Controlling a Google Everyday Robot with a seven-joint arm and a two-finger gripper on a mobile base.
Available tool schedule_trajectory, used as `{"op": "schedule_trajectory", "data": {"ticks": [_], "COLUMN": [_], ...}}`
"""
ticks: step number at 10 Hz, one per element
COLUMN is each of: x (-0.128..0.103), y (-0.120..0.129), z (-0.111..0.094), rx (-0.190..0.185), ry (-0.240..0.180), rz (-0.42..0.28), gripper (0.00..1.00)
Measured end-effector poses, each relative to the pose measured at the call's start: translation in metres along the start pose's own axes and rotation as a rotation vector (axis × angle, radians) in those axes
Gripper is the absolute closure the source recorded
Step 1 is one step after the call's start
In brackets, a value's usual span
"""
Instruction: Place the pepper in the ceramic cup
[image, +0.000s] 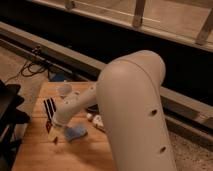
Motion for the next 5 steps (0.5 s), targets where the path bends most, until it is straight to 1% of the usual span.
{"op": "schedule_trajectory", "data": {"ticks": [2,5], "x": [-0.006,0.001], "y": [0.002,-0.001], "z": [0.015,0.031], "rx": [-0.021,-0.04], "ry": [0.012,0.029], "rz": [-0.025,-0.015], "gripper": [0.2,0.2]}}
